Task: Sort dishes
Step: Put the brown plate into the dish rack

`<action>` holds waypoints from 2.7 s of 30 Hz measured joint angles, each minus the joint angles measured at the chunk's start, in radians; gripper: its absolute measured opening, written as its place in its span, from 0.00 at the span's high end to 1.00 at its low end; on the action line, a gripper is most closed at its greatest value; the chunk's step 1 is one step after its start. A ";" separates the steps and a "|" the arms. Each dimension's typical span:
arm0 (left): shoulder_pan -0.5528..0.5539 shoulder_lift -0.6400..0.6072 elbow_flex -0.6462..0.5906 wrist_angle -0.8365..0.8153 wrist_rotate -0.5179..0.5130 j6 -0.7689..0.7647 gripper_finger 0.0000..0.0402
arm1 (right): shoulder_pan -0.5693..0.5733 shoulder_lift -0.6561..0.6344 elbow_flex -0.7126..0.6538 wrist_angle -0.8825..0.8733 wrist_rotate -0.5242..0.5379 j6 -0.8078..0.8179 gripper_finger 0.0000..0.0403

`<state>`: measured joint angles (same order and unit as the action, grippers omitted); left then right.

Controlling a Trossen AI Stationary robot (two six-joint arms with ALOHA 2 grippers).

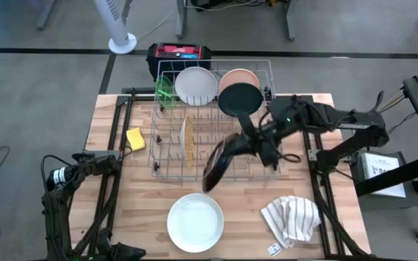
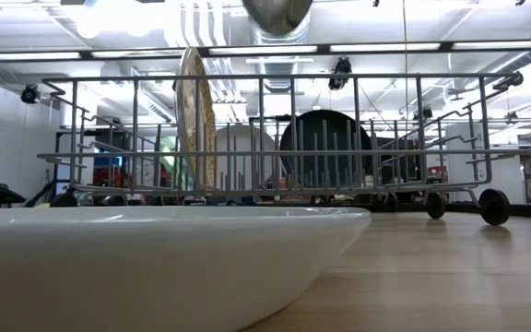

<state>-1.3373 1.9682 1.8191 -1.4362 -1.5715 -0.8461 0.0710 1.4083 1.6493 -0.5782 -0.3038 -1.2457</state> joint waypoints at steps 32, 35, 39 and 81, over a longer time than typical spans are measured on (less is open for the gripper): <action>0.017 0.000 0.000 -0.024 0.000 0.052 1.00 | -0.157 0.087 -0.009 -0.172 -0.103 -0.665 1.00; 0.026 -0.001 0.000 -0.024 0.000 0.052 1.00 | -0.168 0.097 -0.009 -0.159 -0.123 -0.671 1.00; 0.037 -0.001 0.000 -0.027 0.000 0.053 1.00 | -0.184 0.114 -0.008 -0.132 -0.126 -0.676 1.00; 0.044 -0.001 0.000 -0.027 0.000 0.056 1.00 | -0.255 0.309 -0.002 -0.128 -0.122 -0.668 1.00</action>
<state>-1.2938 1.9675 1.8191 -1.4631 -1.5711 -0.7906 -0.1837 1.7174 1.6470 -0.7061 -0.4255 -1.9141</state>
